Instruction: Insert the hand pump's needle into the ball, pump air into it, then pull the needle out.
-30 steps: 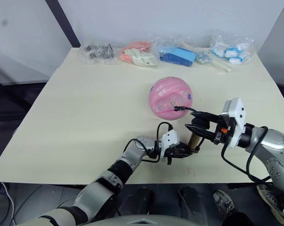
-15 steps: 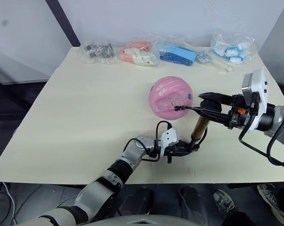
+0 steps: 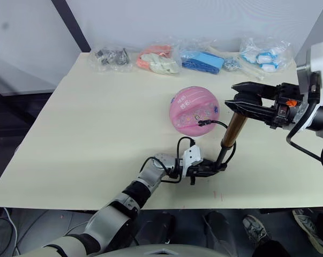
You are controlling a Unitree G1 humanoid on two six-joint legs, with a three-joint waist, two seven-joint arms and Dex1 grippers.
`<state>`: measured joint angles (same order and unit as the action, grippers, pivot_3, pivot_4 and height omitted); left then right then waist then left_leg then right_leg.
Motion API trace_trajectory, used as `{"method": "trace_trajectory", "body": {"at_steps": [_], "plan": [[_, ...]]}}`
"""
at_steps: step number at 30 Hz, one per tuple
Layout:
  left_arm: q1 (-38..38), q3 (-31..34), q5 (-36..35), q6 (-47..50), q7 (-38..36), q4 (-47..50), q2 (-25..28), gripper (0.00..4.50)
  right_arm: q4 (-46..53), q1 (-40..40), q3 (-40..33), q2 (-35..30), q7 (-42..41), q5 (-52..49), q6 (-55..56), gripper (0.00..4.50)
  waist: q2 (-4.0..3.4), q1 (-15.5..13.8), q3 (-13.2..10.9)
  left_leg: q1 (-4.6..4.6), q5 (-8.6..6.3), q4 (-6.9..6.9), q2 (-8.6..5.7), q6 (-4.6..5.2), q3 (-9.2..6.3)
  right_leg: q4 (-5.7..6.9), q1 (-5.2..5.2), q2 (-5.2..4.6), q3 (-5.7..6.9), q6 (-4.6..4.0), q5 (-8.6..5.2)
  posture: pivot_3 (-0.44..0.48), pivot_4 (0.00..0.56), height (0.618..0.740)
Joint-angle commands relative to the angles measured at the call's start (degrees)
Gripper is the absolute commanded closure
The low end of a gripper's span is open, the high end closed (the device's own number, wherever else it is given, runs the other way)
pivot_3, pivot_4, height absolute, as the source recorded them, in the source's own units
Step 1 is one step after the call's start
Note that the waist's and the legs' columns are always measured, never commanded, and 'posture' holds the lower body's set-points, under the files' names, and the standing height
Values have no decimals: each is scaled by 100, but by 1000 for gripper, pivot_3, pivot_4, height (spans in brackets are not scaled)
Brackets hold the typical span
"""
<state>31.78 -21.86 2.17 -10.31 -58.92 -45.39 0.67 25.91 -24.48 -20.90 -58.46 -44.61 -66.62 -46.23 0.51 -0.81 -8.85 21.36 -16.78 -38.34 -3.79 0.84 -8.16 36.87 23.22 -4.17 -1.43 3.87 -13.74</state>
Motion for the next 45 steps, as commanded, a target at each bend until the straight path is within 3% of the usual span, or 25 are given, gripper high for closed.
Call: {"method": "trace_trajectory", "body": {"at_steps": [1, 18, 31, 37, 45], "plan": [[-120, -83, 131, 100, -63, -222, 79, 3457, 17, -339, -565, -158, 121, -111, 131, 2747, -1, 2, 1, 2, 0, 0, 0, 0, 0, 0, 3, 0, 0, 0, 0, 0, 150, 740], [-106, -75, 284, -468, 247, -417, 93, 3457, 559, 370, -472, 103, 321, -736, -257, 2747, -4, -2, 7, 29, 2, -9, 0, -2, 3, 16, 29, -1, -1, -4, 5, 0, 150, 740], [27, -38, 354, -521, 292, -639, 92, 3457, 1215, 1685, -83, 396, -16, 62, 206, 2747, -3, 5, 15, -18, 1, -15, 2, 1, 9, 26, -10, 6, -4, -2, 12, 0, 150, 740], [107, -51, 416, -468, 264, -738, 101, 3457, 1430, 2342, 578, 737, -175, 961, 739, 2747, 11, 10, 22, -57, 0, -7, 4, 2, 8, 15, -48, 10, -2, 0, 10, 0, 150, 740], [227, -25, 502, -644, 303, -936, 156, 3457, 1229, 2653, 1264, 1260, -171, 1881, 1360, 2747, 28, 18, 32, -64, 0, -7, 4, 1, 6, 11, -54, 11, -2, 1, 10, 0, 150, 740]]}}
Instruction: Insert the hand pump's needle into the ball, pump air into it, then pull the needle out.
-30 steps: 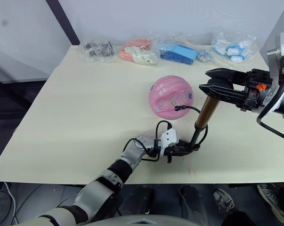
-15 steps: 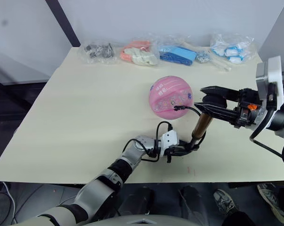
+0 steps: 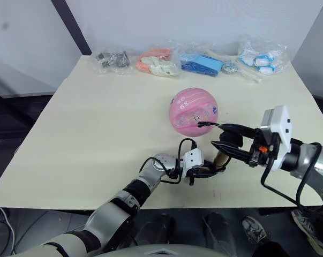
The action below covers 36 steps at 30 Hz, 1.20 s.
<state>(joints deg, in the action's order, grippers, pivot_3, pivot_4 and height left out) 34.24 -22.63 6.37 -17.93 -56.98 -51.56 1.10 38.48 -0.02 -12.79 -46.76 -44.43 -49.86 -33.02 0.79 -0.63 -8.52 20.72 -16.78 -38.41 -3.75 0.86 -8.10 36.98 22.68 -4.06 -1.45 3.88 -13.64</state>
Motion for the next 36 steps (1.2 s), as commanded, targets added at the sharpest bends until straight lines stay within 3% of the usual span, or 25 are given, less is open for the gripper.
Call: {"method": "trace_trajectory", "body": {"at_steps": [1, 7, 14, 19, 23, 30, 36], "plan": [[-11, 58, 89, 102, 106, -343, 112, 3457, -47, 231, 511, 129, -209, 289, 93, 2747, 0, 0, 0, 0, 0, 0, 0, 0, 1, 0, 0, 0, -1, 0, 0, 0, 150, 740], [23, 54, 136, 33, 98, -456, 100, 3457, -428, 499, 1093, 486, -254, 1061, 547, 2747, 11, 4, 11, -3, 0, 0, 0, -1, -1, 0, -1, 1, 0, 0, 0, 0, 150, 740], [44, 56, 151, 8, 105, -493, 71, 3457, -769, 568, 1238, 685, -358, 1509, 967, 2747, 11, 13, 19, -10, 0, 0, -1, -1, -1, -1, -9, 1, 0, 0, 0, 0, 150, 740], [27, 58, 168, -20, 125, -506, 82, 3457, -395, 214, 650, 476, -401, 785, 645, 2747, 8, 11, 18, -8, 0, 0, -1, 0, -2, -1, -8, 1, 0, 1, -1, 0, 150, 740], [18, 70, 168, -85, 151, -537, 92, 3457, -193, -401, -132, 150, -85, -525, -58, 2747, 3, 6, 10, 1, 0, 0, -2, 0, 0, -2, 0, -3, -2, -1, 0, 0, 150, 740], [5, 47, 195, -418, 237, -652, 103, 3457, -330, -1087, -1090, -621, 198, -2056, -891, 2747, 4, -1, 3, 7, -1, 2, 0, 0, -3, -6, 1, -4, 1, -2, 1, 0, 150, 740], [102, 41, 240, -590, 341, -856, 110, 3457, -729, -1498, -1556, -1140, 239, -2745, -1298, 2747, 3, -4, 0, 9, -1, 2, 0, 1, 0, -7, 2, -6, -1, -1, 1, 0, 150, 740]]}}
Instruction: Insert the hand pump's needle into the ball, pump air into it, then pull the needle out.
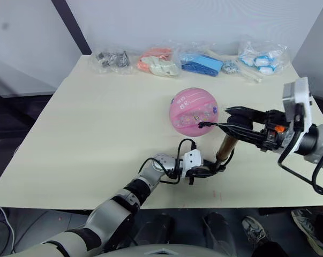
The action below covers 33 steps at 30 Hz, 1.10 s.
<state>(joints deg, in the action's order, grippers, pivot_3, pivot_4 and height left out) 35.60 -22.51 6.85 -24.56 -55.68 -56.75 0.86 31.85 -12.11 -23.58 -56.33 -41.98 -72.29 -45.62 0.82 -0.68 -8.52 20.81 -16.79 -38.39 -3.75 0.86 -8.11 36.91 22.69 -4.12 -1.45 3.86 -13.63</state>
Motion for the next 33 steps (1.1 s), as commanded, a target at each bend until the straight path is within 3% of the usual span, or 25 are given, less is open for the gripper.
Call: {"method": "trace_trajectory", "body": {"at_steps": [1, 7, 14, 33], "plan": [[-21, 29, 195, 59, 217, -364, 131, 3457, -120, -359, -515, -248, -6, -581, -88, 2747, -1, 1, -1, -1, 0, 0, 0, 0, 1, 0, 0, 0, 0, 0, 0, 0, 150, 740], [-14, -17, 226, 16, 204, -431, 150, 3457, -579, -1026, -681, -656, 149, -1166, -362, 2747, -3, -6, -9, 5, 0, 0, 1, 0, 0, -1, 3, 0, 1, 0, 0, 0, 150, 740], [-48, -20, 204, 53, 94, -424, 147, 3457, -734, -1333, -712, -845, -4, -945, -500, 2747, -10, -16, -10, 99, 12, -10, -2, -20, 3, 13, 99, -3, -3, -3, 4, 0, 150, 740], [-63, 14, 169, 249, -163, -330, 94, 3457, 91, 289, 763, 871, -405, 1124, 529, 2747, 3, 18, 10, 60, 2, -8, 1, -2, 8, 40, 79, 6, -8, -3, 3, 0, 150, 740]]}}
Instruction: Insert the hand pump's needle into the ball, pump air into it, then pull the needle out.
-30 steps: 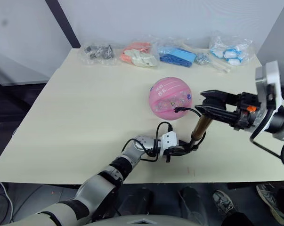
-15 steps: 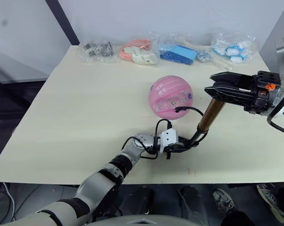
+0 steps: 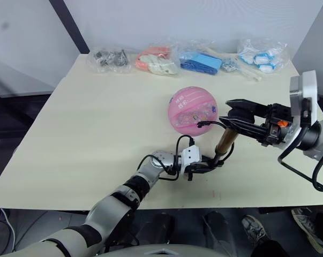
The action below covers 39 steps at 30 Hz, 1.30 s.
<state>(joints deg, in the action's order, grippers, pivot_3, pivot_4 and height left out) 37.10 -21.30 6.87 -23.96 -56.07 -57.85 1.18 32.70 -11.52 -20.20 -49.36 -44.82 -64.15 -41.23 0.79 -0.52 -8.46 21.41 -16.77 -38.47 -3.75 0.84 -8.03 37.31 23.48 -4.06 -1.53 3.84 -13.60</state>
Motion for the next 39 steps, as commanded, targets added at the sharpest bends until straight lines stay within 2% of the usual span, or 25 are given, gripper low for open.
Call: {"method": "trace_trajectory", "body": {"at_steps": [1, 6, 12, 17, 24, 30, 39], "plan": [[-215, -105, 167, 190, -124, -218, 61, 3457, -25, 302, 549, 224, -205, 530, 221, 2747, 6, 6, 4, -9, 0, 1, 1, 0, 1, 0, -8, 2, 0, 0, 0, 0, 150, 740], [-238, -95, 168, 207, -131, -179, 63, 3457, -253, 602, 1146, 496, -486, 1508, 859, 2747, 8, 25, 4, -68, -1, 8, 0, 2, 8, -7, -58, 3, -5, 3, -3, 0, 150, 740], [-253, -103, 179, 231, -123, -167, 48, 3457, -836, 905, 1809, 951, -686, 2588, 1785, 2747, 11, 61, 7, -76, -1, 8, -1, 1, -1, -17, -74, 2, 2, 3, -3, 0, 150, 740], [-234, -111, 192, 257, -117, -194, 33, 3457, -1181, 929, 1951, 1134, -864, 2944, 2210, 2747, 7, 78, 10, -79, -1, 7, -2, 1, -3, -19, -80, 1, 3, 3, -3, 0, 150, 740], [-205, -91, 206, 269, -127, -229, 45, 3457, -791, 247, 1302, 751, -934, 2109, 1566, 2747, -1, 86, 8, -73, -1, 7, -4, 1, -7, -22, -78, -1, 4, 2, -3, 0, 150, 740], [-255, -85, 210, 277, -150, -198, 44, 3457, -472, -556, 401, 202, -570, 664, 532, 2747, -5, 59, 3, -61, -2, 8, -4, 2, -14, -35, -75, -4, 9, 1, -2, 0, 150, 740], [-299, -114, 231, 260, -157, -186, 24, 3457, -624, -1236, -438, -554, -255, -543, -303, 2747, -5, 36, 1, -56, -3, 12, -3, 4, -13, -41, -74, -8, 9, 1, -2, 0, 150, 740]]}}
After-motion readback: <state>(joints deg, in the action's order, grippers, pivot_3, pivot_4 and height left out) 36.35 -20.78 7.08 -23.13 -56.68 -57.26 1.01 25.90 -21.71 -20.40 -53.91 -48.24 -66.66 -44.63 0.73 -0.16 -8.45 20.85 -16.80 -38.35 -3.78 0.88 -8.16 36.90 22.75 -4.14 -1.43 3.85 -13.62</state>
